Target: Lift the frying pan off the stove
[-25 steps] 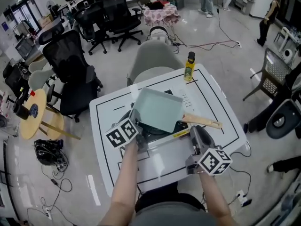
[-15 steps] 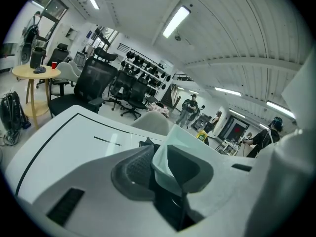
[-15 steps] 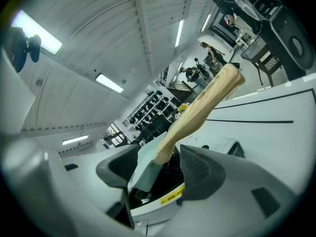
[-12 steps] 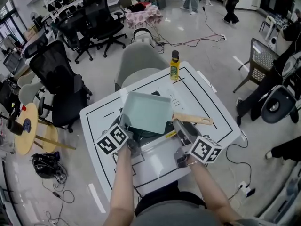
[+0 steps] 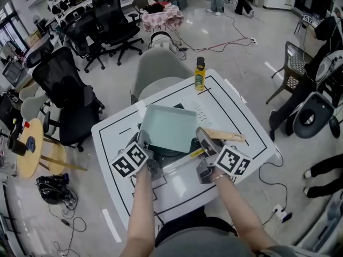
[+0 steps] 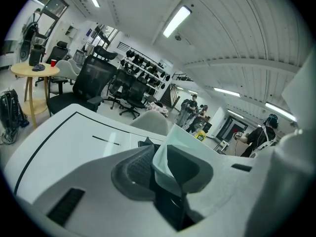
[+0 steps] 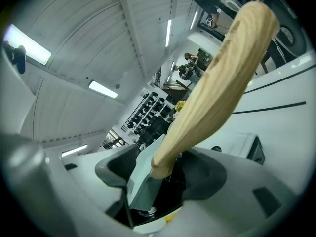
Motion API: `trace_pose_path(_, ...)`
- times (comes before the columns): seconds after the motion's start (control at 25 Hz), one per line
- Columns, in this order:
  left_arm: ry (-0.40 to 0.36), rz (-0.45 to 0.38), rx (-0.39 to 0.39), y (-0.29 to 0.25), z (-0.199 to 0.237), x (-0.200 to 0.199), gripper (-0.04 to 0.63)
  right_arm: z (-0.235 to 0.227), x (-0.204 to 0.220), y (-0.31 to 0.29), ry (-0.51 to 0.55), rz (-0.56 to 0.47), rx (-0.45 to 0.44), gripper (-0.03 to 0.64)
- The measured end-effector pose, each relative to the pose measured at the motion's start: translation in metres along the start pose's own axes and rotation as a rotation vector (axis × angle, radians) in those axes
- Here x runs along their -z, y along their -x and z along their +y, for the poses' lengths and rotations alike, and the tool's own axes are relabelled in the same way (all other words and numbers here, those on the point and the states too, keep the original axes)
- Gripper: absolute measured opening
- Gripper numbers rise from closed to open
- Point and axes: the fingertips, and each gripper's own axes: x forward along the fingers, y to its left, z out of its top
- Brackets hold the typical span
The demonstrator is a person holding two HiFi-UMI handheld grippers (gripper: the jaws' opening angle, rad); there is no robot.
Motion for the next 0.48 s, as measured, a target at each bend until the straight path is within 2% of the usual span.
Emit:
trace_pose_path(0.36, 0.005, 0.008, 0.008, 0.0030, -0.0019, 0.0015, 0.083, 0.0018, -0.0008, -0.0095, 0.012, 0.002, 0.013, 0.250)
trace_pose_path(0.48, 0.005, 0.009, 0.010, 0.0018, -0.0012, 0.0010, 0.083, -0.0030, -0.0008, -0.0104, 0.006, 0.005, 0.037, 0.208)
